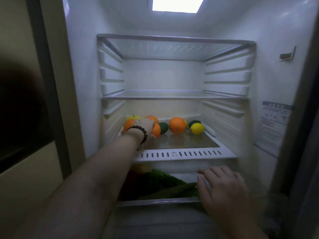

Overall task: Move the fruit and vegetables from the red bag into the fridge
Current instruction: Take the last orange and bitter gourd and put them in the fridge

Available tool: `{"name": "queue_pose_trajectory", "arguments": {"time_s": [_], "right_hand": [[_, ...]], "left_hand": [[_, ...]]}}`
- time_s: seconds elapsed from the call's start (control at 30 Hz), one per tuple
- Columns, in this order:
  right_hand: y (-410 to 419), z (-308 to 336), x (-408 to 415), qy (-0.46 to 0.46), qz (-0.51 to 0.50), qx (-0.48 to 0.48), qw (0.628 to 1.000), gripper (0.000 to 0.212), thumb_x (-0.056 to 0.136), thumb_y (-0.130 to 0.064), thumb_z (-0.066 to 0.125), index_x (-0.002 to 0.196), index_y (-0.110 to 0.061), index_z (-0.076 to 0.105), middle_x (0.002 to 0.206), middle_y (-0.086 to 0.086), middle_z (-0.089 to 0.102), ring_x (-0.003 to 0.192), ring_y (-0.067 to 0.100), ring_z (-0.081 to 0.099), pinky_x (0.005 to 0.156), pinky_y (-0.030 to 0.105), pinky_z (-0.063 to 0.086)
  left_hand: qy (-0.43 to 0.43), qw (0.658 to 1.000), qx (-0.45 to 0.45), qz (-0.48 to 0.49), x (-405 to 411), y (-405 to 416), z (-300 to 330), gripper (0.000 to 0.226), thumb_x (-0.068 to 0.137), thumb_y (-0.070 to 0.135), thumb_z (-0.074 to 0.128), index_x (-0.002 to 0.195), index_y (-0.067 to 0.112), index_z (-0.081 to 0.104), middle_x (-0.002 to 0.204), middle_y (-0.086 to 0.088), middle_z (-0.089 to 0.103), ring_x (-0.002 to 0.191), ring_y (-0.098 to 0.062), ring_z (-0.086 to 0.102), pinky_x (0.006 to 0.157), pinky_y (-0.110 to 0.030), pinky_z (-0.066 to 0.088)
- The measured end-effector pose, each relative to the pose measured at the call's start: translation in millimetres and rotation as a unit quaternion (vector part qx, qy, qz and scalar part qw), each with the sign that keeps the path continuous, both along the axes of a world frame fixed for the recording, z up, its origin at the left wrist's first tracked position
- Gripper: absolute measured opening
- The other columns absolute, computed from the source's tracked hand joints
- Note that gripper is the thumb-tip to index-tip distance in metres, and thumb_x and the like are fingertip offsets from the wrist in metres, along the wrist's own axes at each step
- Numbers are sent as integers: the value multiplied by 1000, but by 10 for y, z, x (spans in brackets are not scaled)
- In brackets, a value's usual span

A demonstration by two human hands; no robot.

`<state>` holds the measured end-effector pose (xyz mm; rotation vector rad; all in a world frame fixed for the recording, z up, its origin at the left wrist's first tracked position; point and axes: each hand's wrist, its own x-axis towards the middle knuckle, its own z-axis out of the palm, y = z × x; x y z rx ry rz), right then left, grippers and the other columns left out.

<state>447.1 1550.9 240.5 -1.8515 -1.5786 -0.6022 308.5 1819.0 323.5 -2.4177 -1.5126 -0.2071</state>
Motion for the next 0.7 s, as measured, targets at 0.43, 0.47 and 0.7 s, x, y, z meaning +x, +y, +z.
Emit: {"name": "queue_pose_trajectory", "arguments": {"time_s": [0.43,0.47,0.7], "right_hand": [[7,-54,7,-37,6,28,999,37,88,-42,31,80,-29,66,75,-12,63,73,11,54,68,28,33],[6,-52,6,-36,8,29,999,37,88,-42,31,81,-29,66,75,-11,63,74,11,54,68,29,33],[-45,-41,8,-18,39,12,999,44,88,-43,25,84,-23,64,80,-5,63,79,16,53,71,31,34]], "left_hand": [[-40,999,26,-10,-136,-117,93,75,84,58,53,142,17,30,145,-11,33,128,-30,35,102,-44,32],[-40,999,30,-13,-154,-181,132,74,84,58,52,142,17,31,148,-11,28,131,-31,32,104,-45,31],[-91,993,33,-71,-259,-1003,272,61,88,53,51,136,17,42,141,-6,38,125,-25,37,99,-41,38]]}}
